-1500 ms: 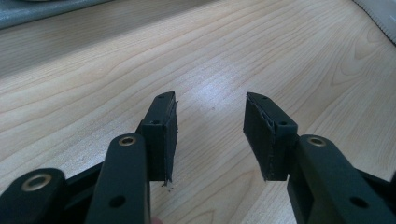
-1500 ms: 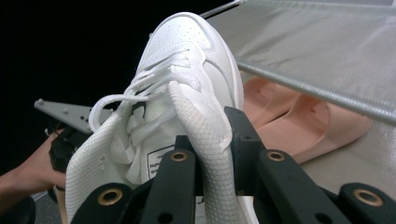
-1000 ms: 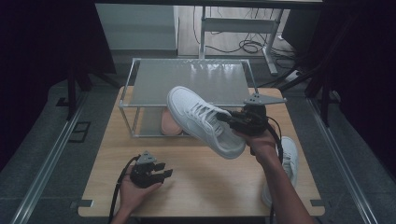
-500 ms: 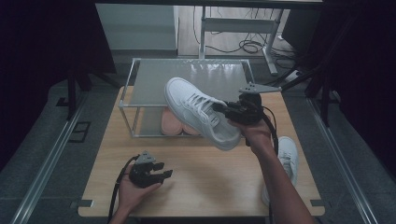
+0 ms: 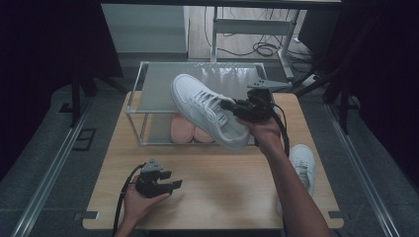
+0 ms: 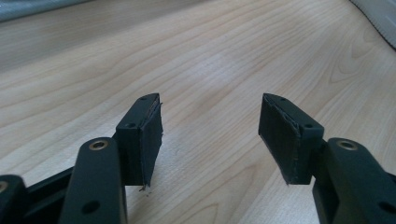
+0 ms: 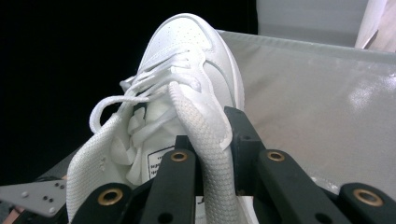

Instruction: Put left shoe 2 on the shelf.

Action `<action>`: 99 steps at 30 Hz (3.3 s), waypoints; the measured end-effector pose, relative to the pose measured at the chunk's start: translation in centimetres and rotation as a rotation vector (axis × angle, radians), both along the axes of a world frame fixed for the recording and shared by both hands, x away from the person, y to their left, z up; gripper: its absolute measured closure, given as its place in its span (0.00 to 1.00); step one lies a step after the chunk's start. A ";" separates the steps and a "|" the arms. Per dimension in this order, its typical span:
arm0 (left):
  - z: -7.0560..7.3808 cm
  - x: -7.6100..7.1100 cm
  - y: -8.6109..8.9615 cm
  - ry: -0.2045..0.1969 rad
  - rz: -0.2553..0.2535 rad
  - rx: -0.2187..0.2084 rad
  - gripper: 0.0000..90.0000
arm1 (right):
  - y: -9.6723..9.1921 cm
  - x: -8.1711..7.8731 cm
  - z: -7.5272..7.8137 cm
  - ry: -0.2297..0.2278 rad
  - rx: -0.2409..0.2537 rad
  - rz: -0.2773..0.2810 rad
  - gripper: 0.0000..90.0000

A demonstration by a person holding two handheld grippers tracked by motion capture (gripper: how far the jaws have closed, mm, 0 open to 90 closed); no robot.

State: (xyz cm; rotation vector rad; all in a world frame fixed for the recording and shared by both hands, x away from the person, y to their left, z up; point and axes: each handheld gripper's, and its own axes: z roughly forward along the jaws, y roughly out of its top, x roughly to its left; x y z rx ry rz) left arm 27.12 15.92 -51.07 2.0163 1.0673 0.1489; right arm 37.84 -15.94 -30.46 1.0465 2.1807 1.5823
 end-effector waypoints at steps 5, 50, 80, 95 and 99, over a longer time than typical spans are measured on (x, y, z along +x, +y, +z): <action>0.1 0.0 0.1 -0.010 0.015 0.007 0.43 | 0.2 0.8 0.2 0.003 -0.007 -0.019 0.91; 0.1 0.1 0.7 -0.007 0.068 0.029 0.47 | 5.4 11.8 1.2 0.129 -0.009 -0.310 0.91; 0.2 0.1 1.1 -0.017 0.081 0.026 0.47 | 6.9 16.6 -0.6 0.186 -0.012 -0.401 0.68; 0.3 0.0 0.7 -0.017 0.063 0.024 0.47 | 3.7 12.6 1.1 0.044 -0.045 -0.307 0.75; 0.4 -0.1 0.5 -0.018 0.057 0.025 0.47 | 2.9 11.5 0.9 0.032 -0.068 -0.283 0.83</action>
